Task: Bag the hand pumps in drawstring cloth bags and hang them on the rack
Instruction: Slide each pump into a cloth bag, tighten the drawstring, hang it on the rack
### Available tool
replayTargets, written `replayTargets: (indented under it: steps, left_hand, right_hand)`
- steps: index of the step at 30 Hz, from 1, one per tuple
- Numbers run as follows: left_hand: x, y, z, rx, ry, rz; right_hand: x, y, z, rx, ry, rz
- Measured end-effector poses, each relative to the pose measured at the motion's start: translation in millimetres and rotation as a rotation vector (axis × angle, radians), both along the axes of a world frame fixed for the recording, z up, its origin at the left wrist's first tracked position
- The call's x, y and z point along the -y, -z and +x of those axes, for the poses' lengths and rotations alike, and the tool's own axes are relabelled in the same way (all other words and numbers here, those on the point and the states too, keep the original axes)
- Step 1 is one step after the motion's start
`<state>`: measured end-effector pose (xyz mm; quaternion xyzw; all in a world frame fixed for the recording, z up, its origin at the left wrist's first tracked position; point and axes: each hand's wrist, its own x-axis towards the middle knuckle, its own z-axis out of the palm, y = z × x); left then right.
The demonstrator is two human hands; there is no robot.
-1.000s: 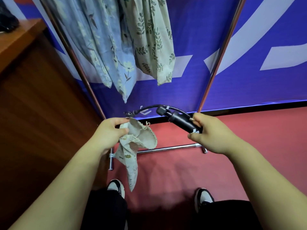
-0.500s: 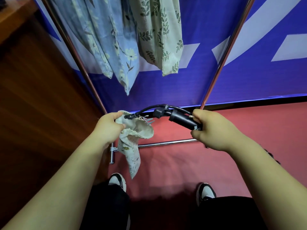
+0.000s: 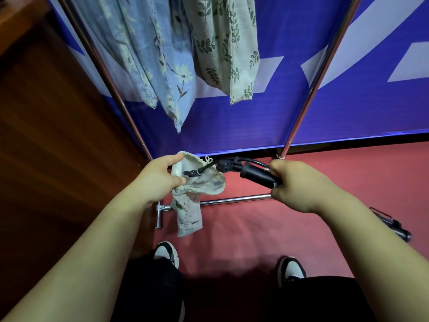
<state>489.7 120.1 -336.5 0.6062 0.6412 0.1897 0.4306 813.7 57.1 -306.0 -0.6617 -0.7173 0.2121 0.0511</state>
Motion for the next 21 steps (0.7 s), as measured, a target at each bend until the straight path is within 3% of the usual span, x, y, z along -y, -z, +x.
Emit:
replayTargets:
  steps: [9, 21]
  left_hand:
    - [13.3, -16.0, 28.4, 0.011, 0.177, 0.091]
    - [4.1, 9.5, 17.7, 0.179, 0.073, -0.142]
  right_hand:
    - [8.8, 5.6, -37.2, 0.184, -0.08, 0.12]
    - [7.2, 18.4, -50.0, 0.232, -0.296, 0.377]
